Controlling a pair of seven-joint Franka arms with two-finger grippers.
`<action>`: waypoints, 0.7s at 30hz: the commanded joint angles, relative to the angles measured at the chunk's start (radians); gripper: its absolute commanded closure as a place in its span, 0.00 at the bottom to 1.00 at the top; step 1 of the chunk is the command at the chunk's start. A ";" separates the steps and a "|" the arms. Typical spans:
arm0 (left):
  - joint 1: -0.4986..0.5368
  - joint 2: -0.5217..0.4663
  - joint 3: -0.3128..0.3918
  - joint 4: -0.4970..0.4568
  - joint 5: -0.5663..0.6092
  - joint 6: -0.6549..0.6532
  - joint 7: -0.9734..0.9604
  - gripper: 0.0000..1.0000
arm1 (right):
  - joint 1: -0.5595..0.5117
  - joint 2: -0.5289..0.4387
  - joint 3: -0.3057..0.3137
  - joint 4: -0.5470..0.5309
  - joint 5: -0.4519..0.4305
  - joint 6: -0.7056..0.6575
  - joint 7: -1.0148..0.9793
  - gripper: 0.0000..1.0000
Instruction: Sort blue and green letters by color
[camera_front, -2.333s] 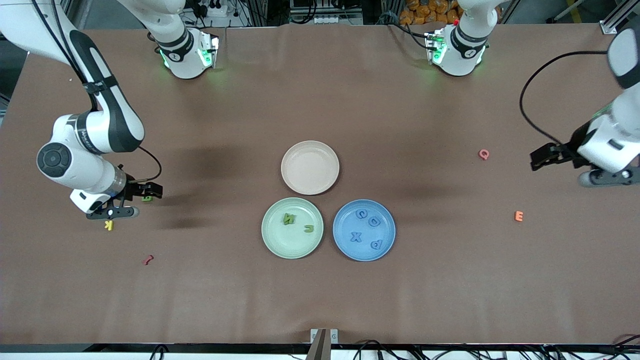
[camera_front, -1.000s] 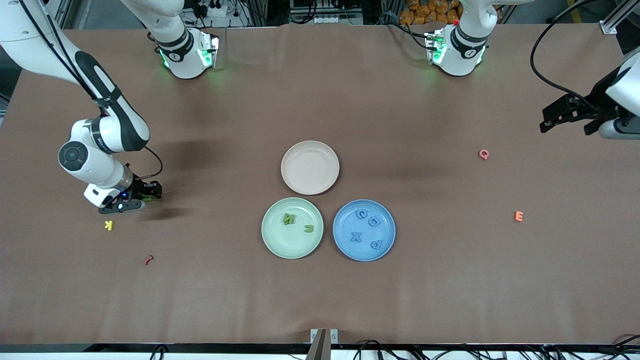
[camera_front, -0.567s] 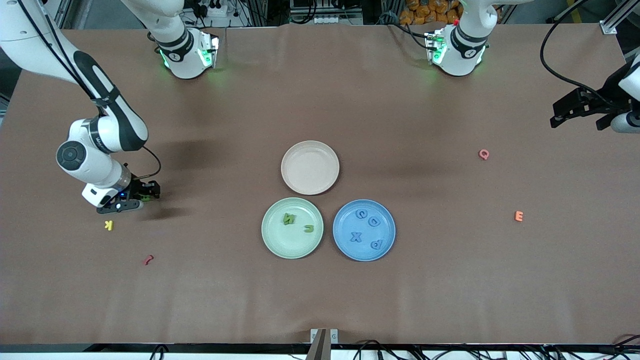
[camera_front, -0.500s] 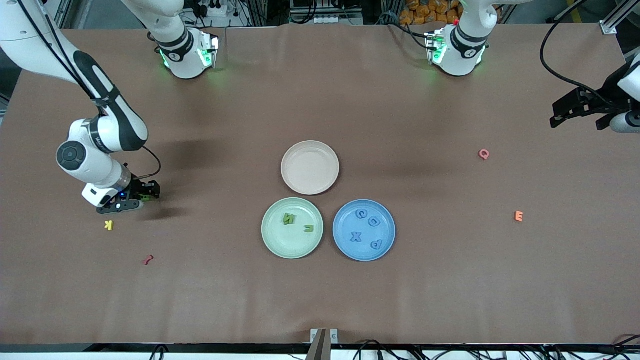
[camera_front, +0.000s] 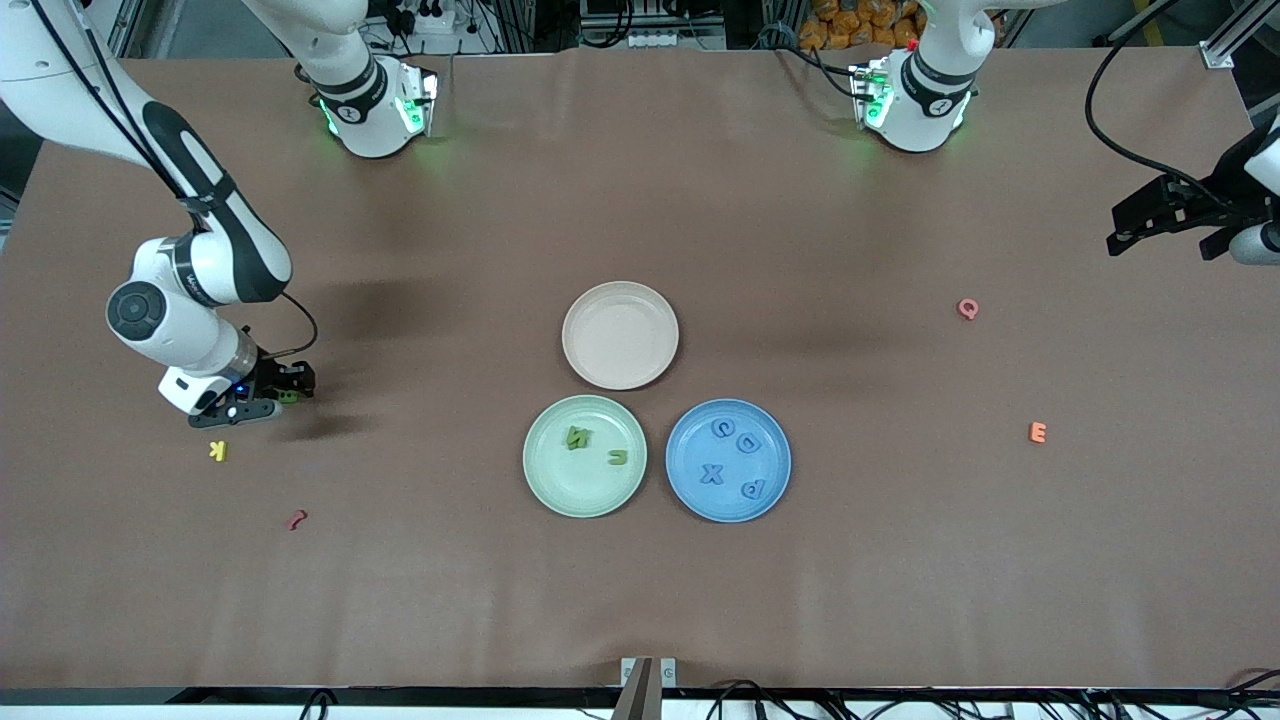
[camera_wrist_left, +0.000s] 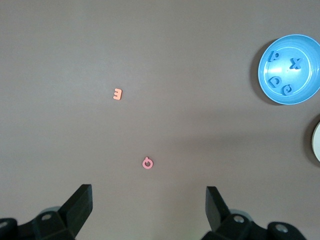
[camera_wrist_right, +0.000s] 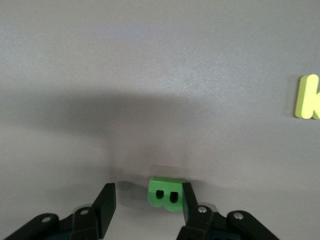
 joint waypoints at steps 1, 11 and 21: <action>0.007 -0.008 -0.013 0.019 0.008 -0.016 0.003 0.00 | -0.037 0.004 0.012 0.007 -0.030 0.006 -0.027 0.39; 0.032 -0.011 0.004 0.019 -0.069 -0.014 0.020 0.00 | -0.043 0.020 0.012 0.016 -0.028 0.010 -0.042 0.41; 0.021 -0.003 -0.010 0.019 0.017 0.006 0.022 0.00 | -0.043 0.032 0.012 0.025 -0.030 0.012 -0.042 0.57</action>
